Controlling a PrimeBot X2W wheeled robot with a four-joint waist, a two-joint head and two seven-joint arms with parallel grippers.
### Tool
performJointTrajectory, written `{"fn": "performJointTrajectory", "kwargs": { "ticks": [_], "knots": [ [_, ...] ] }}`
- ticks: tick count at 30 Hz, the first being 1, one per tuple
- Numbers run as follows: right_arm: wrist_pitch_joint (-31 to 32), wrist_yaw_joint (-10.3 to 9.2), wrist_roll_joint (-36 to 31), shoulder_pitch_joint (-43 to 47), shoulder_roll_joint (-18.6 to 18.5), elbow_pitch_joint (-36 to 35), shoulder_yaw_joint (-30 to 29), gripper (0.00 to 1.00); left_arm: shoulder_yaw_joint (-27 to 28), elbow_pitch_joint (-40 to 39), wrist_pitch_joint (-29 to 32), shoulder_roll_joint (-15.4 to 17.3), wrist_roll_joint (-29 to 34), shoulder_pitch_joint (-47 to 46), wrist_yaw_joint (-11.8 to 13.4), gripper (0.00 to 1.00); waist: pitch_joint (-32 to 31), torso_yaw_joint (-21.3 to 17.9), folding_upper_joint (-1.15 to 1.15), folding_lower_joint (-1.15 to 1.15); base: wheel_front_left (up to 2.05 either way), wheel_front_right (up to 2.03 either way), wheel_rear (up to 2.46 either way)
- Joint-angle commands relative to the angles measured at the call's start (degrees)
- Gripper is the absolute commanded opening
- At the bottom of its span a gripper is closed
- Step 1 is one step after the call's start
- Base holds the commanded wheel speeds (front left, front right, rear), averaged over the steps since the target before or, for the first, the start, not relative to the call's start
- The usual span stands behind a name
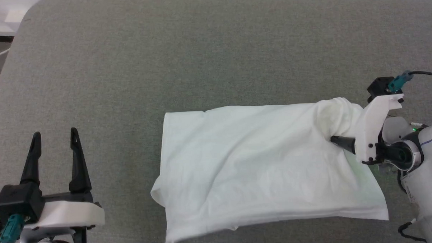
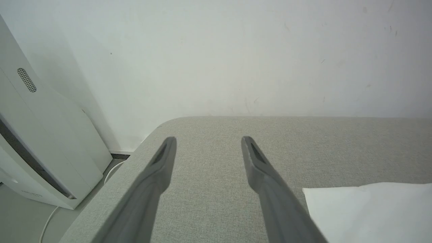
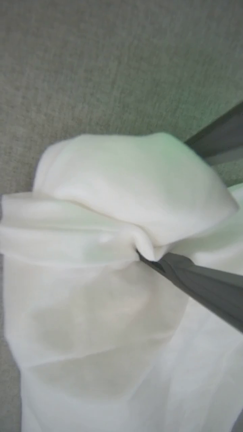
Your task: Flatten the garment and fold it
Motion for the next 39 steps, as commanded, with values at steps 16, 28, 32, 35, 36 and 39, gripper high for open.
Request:
{"fn": "performJointTrajectory", "kwargs": {
  "ticks": [16,28,32,35,36,39],
  "knots": [
    [-8.0,-0.04,7.5,2.7,-2.5,-0.9,6.3,0.00,-1.7,1.4,1.7,0.2,0.3,0.0,0.0,1.00,-5.0,-2.0,0.00,0.00,0.00,0.00,0.00],
    [-8.8,-0.04,4.8,10.5,-12.1,-4.9,-2.8,0.00,-2.4,-0.7,3.9,1.4,0.3,2.5,1.4,1.00,-7.9,-5.9,0.00,0.00,0.00,0.00,0.00],
    [-7.6,-0.04,1.5,13.2,-13.6,-6.9,-8.9,0.00,-2.5,-1.4,4.2,1.5,0.3,2.9,1.7,1.00,-7.6,-6.8,0.00,0.00,0.00,0.00,0.00],
    [-4.6,-0.04,0.4,13.8,-12.1,-9.6,-11.1,0.00,-2.5,-1.6,4.3,1.6,0.2,3.0,1.9,1.00,-7.2,-7.5,0.00,0.00,0.00,0.00,0.00],
    [-2.8,-0.04,0.6,13.8,-11.1,-10.6,-11.5,0.00,-2.5,-1.6,4.3,1.6,0.1,3.0,1.9,1.00,-7.1,-7.6,0.00,0.00,0.00,0.00,0.00],
    [3.1,-0.04,1.1,13.8,-7.8,-14.2,-11.4,0.00,-2.5,-1.5,4.4,1.5,0.0,2.9,1.8,1.00,-7.0,-7.8,0.00,0.00,0.00,0.00,0.00]
  ]
}}
